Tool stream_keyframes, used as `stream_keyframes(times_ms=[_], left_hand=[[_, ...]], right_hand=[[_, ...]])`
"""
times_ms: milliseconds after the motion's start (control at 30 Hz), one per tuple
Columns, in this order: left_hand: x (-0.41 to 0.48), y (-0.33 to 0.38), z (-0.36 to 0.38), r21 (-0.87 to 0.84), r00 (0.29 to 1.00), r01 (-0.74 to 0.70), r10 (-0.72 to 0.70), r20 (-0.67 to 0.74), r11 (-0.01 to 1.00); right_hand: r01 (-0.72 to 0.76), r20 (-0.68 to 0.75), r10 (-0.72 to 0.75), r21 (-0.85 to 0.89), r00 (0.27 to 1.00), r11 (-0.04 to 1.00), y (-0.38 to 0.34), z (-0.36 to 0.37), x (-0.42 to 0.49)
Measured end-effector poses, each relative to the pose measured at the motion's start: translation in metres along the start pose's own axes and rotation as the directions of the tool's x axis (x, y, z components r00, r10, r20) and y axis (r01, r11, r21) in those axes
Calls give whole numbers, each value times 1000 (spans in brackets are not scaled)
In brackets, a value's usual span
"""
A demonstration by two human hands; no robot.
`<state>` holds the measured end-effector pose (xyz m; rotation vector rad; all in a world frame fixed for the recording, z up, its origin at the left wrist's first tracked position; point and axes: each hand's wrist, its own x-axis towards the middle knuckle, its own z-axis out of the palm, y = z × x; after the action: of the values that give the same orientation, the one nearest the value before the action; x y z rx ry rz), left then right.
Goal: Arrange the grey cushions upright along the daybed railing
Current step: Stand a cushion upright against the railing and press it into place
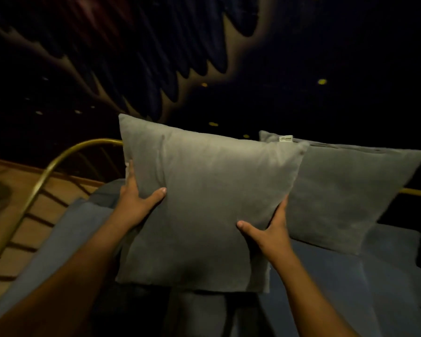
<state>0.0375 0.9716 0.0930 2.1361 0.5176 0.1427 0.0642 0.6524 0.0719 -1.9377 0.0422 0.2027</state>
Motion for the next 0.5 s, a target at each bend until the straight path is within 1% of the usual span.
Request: stream_keyframes(times_ms=[67, 167, 333, 400, 500], left_hand=[[18, -13, -31, 34, 999, 1, 1, -33, 999], [50, -27, -78, 80, 998, 47, -43, -51, 996], [112, -56, -146, 98, 993, 62, -52, -102, 993], [137, -70, -164, 74, 988, 98, -88, -128, 992], [169, -92, -184, -6, 977, 135, -134, -168, 991]], right_hand=[[18, 4, -18, 2, 1000, 1000, -16, 41, 8], [53, -2, -53, 19, 999, 998, -42, 99, 22], [97, 4, -97, 2, 995, 995, -82, 189, 55], [92, 4, -92, -9, 996, 996, -93, 222, 70], [96, -6, -96, -21, 995, 995, -105, 266, 94]])
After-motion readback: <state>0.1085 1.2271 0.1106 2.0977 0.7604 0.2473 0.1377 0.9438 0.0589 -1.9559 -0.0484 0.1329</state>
